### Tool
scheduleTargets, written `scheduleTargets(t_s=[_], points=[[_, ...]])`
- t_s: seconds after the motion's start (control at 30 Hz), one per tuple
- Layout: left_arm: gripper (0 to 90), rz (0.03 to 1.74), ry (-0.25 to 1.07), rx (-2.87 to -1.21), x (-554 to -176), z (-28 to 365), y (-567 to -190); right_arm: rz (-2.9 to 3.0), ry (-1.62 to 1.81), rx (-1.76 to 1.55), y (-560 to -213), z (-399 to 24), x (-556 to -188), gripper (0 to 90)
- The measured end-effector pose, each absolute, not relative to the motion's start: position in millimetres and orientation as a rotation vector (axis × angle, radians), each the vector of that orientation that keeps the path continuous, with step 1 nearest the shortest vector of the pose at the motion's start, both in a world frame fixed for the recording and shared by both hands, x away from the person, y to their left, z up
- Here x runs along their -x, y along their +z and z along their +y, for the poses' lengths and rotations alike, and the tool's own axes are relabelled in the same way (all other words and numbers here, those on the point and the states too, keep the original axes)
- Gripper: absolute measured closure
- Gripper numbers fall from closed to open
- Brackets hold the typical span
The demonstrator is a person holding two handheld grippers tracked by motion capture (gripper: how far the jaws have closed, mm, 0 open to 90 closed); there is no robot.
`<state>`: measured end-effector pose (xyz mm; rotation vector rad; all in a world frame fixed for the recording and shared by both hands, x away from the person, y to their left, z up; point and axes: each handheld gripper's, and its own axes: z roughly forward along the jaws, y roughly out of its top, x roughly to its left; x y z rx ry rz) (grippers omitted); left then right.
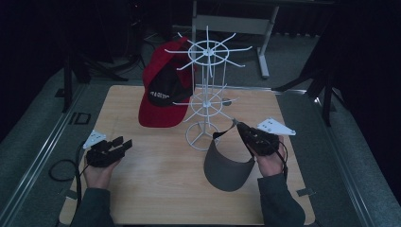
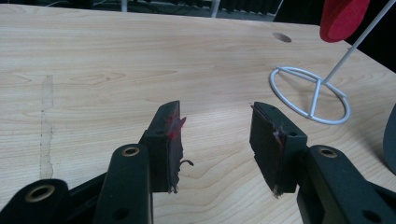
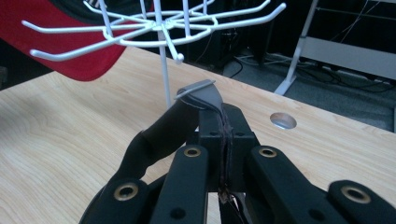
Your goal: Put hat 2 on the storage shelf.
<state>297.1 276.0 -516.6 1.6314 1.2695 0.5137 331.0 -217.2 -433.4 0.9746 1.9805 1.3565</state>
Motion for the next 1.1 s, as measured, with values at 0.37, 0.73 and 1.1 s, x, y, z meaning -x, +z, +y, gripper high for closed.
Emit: scheduleTargets(t_s=[0.37, 0.73, 1.1], points=[[54.2, 1.269, 0.515, -1.631, -297.0, 275.8, -516.4, 1.951, 1.403, -0.956, -423.7, -223.3, -319.3, 88.4], [54.1, 1.27, 0.517, -1.629, -297.0, 276.3, -516.5, 1.931, 1.429, -0.937, -415.1, -225.9, -310.0, 88.4], [54.0, 1.271, 0.514, -1.631, -297.5, 275.9, -517.3, 1.921, 1.486, -0.928, -407.0, -226.4, -307.6, 88.5]])
